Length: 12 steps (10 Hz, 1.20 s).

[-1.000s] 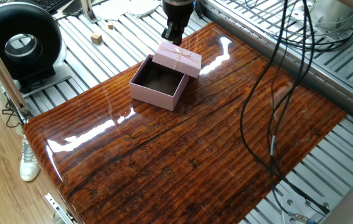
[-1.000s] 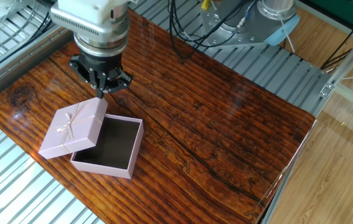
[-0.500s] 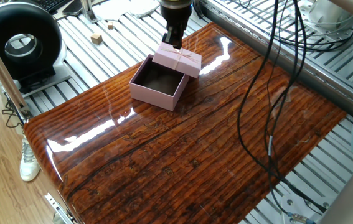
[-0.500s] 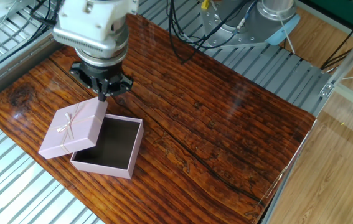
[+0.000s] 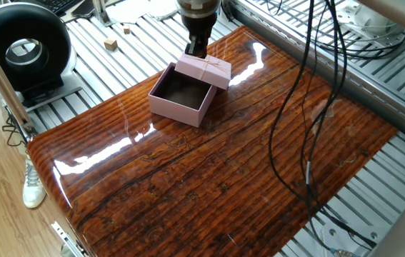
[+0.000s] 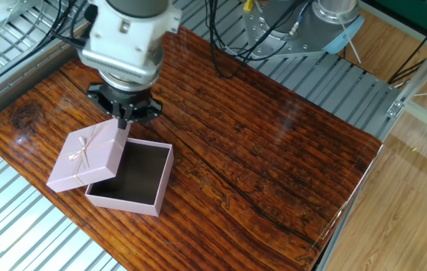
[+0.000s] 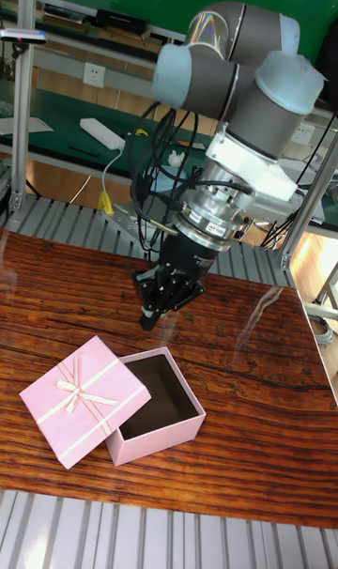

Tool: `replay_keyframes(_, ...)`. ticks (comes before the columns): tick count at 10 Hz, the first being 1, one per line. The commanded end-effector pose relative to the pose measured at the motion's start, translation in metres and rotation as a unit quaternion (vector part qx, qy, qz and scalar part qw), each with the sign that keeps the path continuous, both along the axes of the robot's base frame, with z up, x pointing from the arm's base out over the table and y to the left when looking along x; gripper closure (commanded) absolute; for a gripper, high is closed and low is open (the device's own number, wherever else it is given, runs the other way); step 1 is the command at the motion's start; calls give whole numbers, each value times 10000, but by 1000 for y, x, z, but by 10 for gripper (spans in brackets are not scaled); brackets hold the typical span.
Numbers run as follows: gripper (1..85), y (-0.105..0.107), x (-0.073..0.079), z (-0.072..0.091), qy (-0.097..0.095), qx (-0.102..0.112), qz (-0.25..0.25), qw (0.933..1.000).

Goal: Cover the box

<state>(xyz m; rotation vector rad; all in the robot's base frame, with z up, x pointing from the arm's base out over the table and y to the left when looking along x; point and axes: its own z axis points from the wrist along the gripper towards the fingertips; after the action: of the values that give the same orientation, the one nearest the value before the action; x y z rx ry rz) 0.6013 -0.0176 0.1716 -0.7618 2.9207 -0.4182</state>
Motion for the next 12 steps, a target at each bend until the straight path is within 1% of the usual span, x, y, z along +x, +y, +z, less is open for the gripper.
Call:
replay_keyframes(1, 717, 3, 16, -10, -204, -180, 44, 9996)
replay_keyframes(2, 627, 18, 27, -13, -308, 58, 104, 9995)
replay_keyframes(3, 577, 25, 37, -13, -391, 174, 150, 9990)
replay_keyframes(4, 563, 31, 46, -11, -481, 279, 105, 9984)
replay_keyframes(5, 560, 35, 56, -7, -625, 303, -75, 9976)
replay_keyframes(6, 567, 33, 69, -2, -839, 163, -345, 9957)
replay_keyframes(7, 570, 34, 72, -4, -876, 118, -498, 9948)
replay_keyframes(8, 570, 32, 72, -7, -851, 96, -519, 9950)
replay_keyframes(9, 567, 35, 70, -9, -789, 192, -581, 9950)
replay_keyframes(10, 550, 41, 67, -13, -732, 365, -691, 9943)
replay_keyframes(12, 460, 40, 62, -18, -643, 331, -736, 9947)
